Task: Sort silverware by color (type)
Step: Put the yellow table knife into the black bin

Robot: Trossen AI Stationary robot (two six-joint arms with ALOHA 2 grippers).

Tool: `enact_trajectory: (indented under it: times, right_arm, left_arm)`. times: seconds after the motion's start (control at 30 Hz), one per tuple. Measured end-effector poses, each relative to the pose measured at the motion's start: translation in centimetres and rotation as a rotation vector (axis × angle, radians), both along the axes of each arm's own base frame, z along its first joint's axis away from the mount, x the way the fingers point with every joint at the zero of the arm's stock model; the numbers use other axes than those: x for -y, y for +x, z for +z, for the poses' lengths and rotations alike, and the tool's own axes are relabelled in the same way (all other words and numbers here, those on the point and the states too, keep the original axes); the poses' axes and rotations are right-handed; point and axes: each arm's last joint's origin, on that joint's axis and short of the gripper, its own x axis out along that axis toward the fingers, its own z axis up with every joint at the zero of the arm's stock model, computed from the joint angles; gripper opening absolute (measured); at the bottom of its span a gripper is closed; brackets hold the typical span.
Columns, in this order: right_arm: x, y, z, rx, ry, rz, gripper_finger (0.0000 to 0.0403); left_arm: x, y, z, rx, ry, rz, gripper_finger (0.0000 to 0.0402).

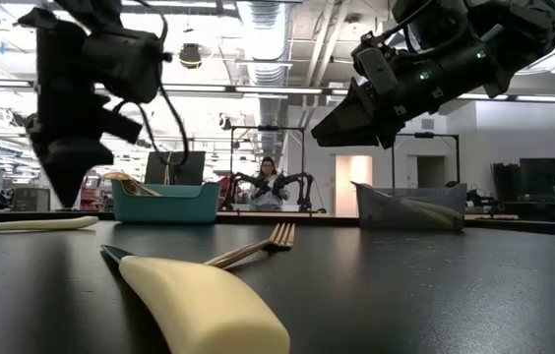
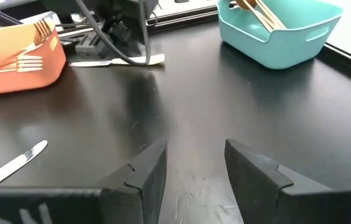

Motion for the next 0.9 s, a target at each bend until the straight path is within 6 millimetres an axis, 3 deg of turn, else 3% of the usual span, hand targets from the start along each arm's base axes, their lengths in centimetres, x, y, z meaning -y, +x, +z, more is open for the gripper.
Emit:
enact_trajectory:
  times: [0.2,0.37,0.5,0.73,0.9]
  right_arm:
    - [-0.4,0.0,0.0,0.001,0.000,0.013,0.0187]
    - [-0.4,0.0,0.0,0.001,0.000,0.014,0.0187]
    - [-0.5,0.0,0.0,0.002,0.000,0.016,0.0187]
    - [-1.0,0.0,0.0,0.007,0.008,0.031,0.0187]
    - [-1.5,0.0,0.3,0.045,0.050,0.036,0.0187]
  left_arm:
    - [0.2,-1.0,-2.0,-0.007,-0.079,-0.003,0.0203]
    - [0.1,-1.6,-3.1,0.005,-0.161,-0.056,0.0218]
    - [0.0,-1.4,-3.0,0.014,-0.160,-0.055,0.0177]
    - [0.0,0.2,-1.9,0.084,-0.132,-0.175,0.0038]
    - [0.3,2.0,-0.8,0.175,-0.053,-0.310,0.0013]
